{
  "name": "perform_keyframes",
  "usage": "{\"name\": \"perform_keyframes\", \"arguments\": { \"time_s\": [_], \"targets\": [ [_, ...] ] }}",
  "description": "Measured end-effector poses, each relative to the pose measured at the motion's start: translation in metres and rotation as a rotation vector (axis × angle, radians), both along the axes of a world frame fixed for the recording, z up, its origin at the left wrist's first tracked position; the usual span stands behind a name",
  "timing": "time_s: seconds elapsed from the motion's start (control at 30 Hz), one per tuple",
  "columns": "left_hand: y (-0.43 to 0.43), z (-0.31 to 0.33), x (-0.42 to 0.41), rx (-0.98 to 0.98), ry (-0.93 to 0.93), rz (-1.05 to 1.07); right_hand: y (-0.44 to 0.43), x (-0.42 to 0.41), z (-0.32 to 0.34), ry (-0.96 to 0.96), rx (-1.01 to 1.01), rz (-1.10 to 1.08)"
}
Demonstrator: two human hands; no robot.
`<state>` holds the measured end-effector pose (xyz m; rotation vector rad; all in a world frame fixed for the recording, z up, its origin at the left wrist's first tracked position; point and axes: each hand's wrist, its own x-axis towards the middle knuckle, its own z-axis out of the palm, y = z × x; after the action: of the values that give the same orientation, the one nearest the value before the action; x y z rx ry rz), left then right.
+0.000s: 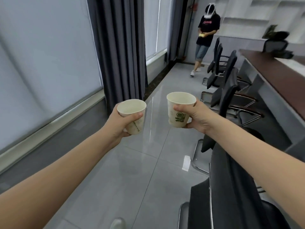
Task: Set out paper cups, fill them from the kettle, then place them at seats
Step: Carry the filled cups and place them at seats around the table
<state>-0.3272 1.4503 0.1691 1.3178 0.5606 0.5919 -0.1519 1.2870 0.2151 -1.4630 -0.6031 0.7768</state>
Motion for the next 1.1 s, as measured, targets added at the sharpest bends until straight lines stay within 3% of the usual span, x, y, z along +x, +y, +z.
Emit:
{"name": "perform_keyframes", "arguments": {
  "time_s": [0.27,0.43,0.67,0.73,0.93,1.1],
  "targets": [
    [0.124,-0.003,0.115,0.028,0.019,-0.235,0.089,0.075,-0.022,0.052,-0.022,-0.215],
    [0.181,-0.006,0.191,0.049,0.037,-0.382,0.133,0.122,-0.029,0.136,0.088,-0.394],
    [0.204,-0.022,0.273,0.001,0.042,-0.439,0.159,0.182,-0.041,0.145,0.129,-0.571],
    [0.217,-0.036,0.330,-0.011,0.047,-0.495,0.170,0.228,-0.055,0.124,0.123,-0.656],
    [0.230,-0.040,0.427,-0.024,0.047,-0.518,0.183,0.294,-0.076,0.103,0.020,-0.692],
    [0.250,-0.031,0.546,0.026,0.072,-0.560,0.209,0.402,-0.076,0.092,0.010,-0.691]
  ]
}}
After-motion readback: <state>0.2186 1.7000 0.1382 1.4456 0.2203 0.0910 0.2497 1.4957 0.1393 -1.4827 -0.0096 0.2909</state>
